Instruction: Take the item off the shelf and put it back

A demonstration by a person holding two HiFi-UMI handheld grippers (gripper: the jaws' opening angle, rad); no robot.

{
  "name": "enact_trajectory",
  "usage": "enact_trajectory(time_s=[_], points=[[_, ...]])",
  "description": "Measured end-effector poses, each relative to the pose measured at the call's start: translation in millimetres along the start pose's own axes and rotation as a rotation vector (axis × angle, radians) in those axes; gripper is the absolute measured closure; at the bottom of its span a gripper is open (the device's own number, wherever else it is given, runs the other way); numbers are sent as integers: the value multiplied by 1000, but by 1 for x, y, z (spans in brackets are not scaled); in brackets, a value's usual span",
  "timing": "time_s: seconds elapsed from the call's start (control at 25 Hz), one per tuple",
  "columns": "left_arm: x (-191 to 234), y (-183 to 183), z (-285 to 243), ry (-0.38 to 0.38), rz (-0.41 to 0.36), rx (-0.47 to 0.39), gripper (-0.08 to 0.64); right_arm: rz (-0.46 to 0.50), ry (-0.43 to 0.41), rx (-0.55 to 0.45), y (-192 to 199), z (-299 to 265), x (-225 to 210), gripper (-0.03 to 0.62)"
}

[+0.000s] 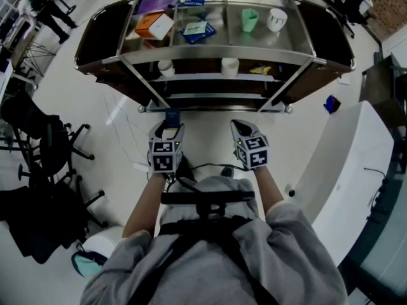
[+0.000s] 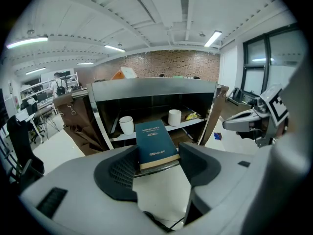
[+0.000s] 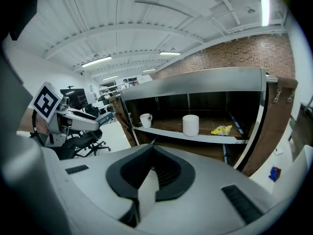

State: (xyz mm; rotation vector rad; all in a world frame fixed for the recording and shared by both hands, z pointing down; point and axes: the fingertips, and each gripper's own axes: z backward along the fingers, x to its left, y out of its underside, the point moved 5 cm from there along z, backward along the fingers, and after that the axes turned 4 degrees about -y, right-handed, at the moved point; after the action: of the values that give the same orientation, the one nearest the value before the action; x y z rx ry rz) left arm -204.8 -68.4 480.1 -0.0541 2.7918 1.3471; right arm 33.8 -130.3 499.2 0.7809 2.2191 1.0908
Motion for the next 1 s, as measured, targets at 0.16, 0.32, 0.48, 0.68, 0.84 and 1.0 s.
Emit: enact_trajectory(time_s=[0.16, 0.32, 0.48, 0.68, 0.84, 1.0], points=[[-2, -2, -11, 18, -9, 21, 292, -6, 0, 7, -2, -6, 0, 583], [-3, -9, -30, 43, -23, 40, 293, -4, -2, 2, -11, -16, 1, 583], [-1, -19, -57, 60, -47, 48, 291, 1, -10, -2, -24, -31, 4, 583], [0, -36, -98, 77, -80, 51, 292, 10, -26, -2, -33, -60, 5, 583], [4, -49, -128, 83, -93, 46, 291, 8, -45, -4, -41, -85, 11, 583], [5, -53, -161, 92, -95, 55, 291, 5, -53, -7, -44, -107, 12, 583]])
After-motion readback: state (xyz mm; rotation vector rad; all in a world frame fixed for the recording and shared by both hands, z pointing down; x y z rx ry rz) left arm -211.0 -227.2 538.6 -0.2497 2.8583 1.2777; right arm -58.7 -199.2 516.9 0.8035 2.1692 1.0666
